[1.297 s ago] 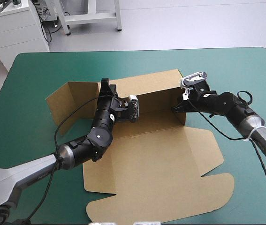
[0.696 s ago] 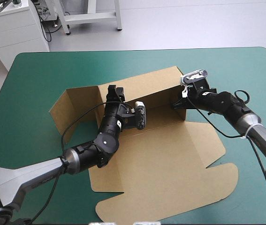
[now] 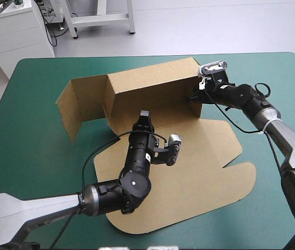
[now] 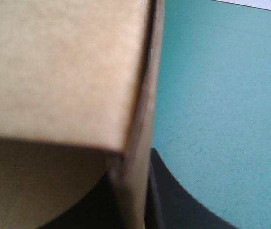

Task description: Fold the box

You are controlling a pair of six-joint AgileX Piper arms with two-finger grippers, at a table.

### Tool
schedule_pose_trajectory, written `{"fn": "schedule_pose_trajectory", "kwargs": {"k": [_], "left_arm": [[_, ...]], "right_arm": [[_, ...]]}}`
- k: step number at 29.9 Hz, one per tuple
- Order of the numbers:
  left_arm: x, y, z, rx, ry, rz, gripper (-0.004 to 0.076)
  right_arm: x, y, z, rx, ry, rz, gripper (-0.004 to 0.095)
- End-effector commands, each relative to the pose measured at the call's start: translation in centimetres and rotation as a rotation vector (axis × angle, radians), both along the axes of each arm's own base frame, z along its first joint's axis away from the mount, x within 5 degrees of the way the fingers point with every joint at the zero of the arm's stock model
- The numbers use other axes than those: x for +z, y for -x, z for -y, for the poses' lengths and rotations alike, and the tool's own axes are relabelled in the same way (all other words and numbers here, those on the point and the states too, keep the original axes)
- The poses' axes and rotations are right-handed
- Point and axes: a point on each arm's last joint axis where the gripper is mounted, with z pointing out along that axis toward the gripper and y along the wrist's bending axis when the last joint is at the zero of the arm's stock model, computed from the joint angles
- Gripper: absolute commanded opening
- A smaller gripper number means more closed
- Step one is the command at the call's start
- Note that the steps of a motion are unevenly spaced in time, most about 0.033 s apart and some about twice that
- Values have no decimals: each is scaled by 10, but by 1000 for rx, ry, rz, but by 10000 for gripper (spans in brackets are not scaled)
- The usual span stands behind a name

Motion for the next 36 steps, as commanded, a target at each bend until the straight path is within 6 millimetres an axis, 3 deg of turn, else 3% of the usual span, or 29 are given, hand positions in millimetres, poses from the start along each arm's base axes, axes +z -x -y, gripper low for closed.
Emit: {"fn": "schedule_pose_trajectory", "kwargs": {"k": [1,4,8,13,17,23,28,31,36], "left_arm": [[38,-2,-3,19,10,-120,-8],[63,-9,-6,16,83,-343,-8],[107,-29,-30,49,255,-618,-8],[162,-68,-91,191,646,-742,-8],[178,-101,-155,370,1006,-740,-12],[163,-125,-239,527,1465,-808,-12],[130,-124,-296,600,1686,-841,-13],[100,-117,-322,670,1783,-869,-15],[52,-104,-348,767,1912,-915,-32]], "right_arm": [[33,4,3,-17,-42,78,-23],[31,5,3,4,-17,69,-23],[30,6,2,17,-14,56,-23],[28,8,1,41,-11,30,-23],[27,9,0,49,-12,21,-23],[26,11,-1,70,-9,-1,-23],[25,12,-2,82,-10,-15,-23],[24,13,-2,87,-14,-27,-23],[23,13,-1,63,-21,-49,-23]]}}
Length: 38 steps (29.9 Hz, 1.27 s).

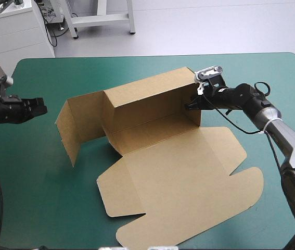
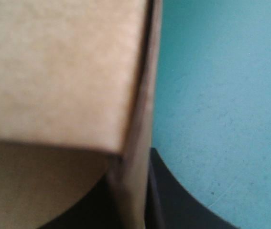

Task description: Fold the box

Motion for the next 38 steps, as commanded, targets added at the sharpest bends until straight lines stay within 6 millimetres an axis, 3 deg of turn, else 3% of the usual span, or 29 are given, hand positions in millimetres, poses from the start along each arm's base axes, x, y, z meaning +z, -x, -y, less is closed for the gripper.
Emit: {"fn": "schedule_pose_trajectory", "kwargs": {"k": [1,6,16,19,23,27,38], "left_arm": [[-2,13,-8,69,96,67,-32],[-22,20,-14,94,140,46,-32],[-23,20,-13,95,145,45,-32],[-23,20,-13,95,143,44,-32],[-23,20,-13,95,143,44,-32],[-23,21,-13,90,146,42,-32],[-23,21,-12,79,152,36,-32]], "right_arm": [[29,5,3,-42,-59,45,-23],[36,3,6,-93,-80,12,-23],[93,15,20,-179,16,-212,-21],[99,22,22,-187,40,-286,-21],[89,30,26,-204,105,-423,-22],[81,28,27,-218,118,-454,-22],[45,1,24,-280,123,-501,-22]]}}
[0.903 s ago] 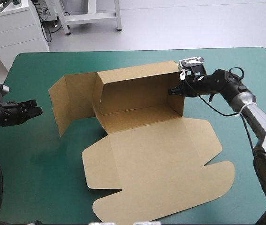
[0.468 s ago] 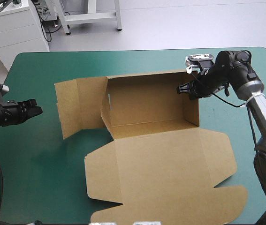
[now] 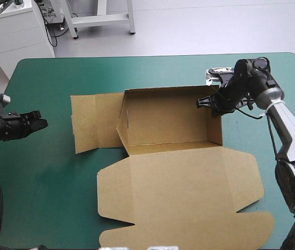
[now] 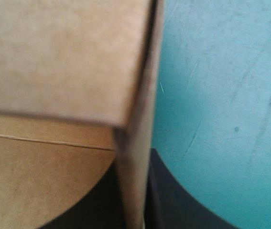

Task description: Fold the box

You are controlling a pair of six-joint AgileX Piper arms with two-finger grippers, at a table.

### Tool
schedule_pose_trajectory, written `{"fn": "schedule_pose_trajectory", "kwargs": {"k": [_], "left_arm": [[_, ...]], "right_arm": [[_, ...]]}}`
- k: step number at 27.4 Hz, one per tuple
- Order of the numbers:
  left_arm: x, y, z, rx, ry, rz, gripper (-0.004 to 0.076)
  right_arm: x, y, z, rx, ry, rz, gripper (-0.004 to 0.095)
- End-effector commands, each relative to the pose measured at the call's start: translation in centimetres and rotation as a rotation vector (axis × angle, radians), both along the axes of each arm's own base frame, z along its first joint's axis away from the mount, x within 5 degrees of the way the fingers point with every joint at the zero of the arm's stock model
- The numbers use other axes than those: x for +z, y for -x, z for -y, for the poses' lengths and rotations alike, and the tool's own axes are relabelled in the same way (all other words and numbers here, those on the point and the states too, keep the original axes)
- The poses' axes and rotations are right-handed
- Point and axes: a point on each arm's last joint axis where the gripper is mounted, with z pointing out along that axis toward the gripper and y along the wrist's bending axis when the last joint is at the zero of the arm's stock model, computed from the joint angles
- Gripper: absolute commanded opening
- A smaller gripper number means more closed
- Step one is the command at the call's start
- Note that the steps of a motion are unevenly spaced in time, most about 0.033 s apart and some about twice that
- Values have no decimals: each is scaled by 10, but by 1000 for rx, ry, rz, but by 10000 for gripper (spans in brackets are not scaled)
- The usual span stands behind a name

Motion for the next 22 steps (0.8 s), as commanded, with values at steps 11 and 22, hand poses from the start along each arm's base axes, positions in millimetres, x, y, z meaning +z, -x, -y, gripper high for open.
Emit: {"fn": "schedule_pose_trajectory", "kwargs": {"k": [11,22], "left_arm": [[23,2,3,14,18,87,-32],[23,2,3,21,20,86,-32]], "right_arm": [[10,-18,1,-55,-48,170,15],[22,-21,0,-56,-58,217,684]]}}
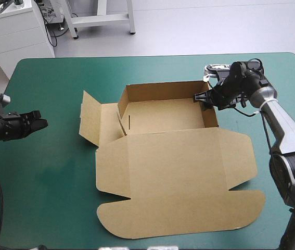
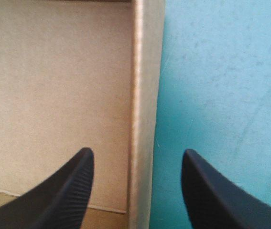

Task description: Fold the box

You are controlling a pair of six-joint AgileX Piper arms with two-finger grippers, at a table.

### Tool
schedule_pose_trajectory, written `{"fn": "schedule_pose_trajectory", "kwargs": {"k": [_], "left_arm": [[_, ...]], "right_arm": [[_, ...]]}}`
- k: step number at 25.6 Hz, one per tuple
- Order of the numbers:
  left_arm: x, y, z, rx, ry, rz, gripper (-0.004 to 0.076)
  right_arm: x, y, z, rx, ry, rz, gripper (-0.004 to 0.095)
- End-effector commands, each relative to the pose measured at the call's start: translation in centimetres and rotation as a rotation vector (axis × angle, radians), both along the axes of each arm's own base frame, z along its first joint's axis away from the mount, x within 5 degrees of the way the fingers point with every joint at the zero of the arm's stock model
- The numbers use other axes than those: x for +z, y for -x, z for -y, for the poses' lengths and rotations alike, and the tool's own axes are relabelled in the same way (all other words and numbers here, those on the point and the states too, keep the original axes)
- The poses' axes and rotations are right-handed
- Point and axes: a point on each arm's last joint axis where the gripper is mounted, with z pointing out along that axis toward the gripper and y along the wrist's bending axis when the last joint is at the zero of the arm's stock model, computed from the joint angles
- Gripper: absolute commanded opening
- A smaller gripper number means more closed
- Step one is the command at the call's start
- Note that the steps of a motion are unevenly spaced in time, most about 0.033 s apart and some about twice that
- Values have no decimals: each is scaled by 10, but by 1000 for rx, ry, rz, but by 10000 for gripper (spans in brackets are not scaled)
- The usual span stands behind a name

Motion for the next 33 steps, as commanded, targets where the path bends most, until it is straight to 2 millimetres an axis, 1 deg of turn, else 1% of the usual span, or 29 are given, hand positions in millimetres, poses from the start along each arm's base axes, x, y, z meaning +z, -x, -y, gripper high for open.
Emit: {"fn": "schedule_pose_trajectory", "kwargs": {"k": [1,2,4,5,8,10,11,17,22,24,25,27,28,30,32,33], "left_arm": [[23,2,3,17,16,89,-32],[23,2,3,15,14,90,-32],[23,2,3,16,14,90,-32],[23,2,3,16,14,90,-32],[23,1,3,23,15,93,-32],[23,1,3,23,15,93,-32],[23,1,3,23,15,93,-32],[23,1,2,26,12,94,-32],[23,1,2,26,10,93,-32],[23,1,2,27,7,93,-32],[23,1,2,27,7,93,-32],[23,1,2,29,6,94,-32],[23,1,2,29,6,94,-32],[23,1,2,29,6,94,-32],[23,1,2,27,3,93,-32],[22,1,2,27,-3,91,-32]], "right_arm": [[42,5,4,-7,-28,121,708],[49,6,4,-3,-25,120,723],[61,10,6,8,7,99,722],[63,13,9,12,34,73,722],[58,16,10,15,51,36,722],[50,18,5,32,7,0,723],[45,16,4,34,-3,-9,723],[29,1,1,24,-10,8,722],[17,-3,0,21,-8,-31,720],[17,-3,0,21,-8,-29,710],[17,-3,0,21,-6,-29,688],[17,-3,1,21,1,-30,607],[17,-3,1,22,2,-34,536],[16,-2,1,30,9,-39,345],[16,-1,1,52,19,-50,116],[16,-1,1,59,22,-53,22]]}}
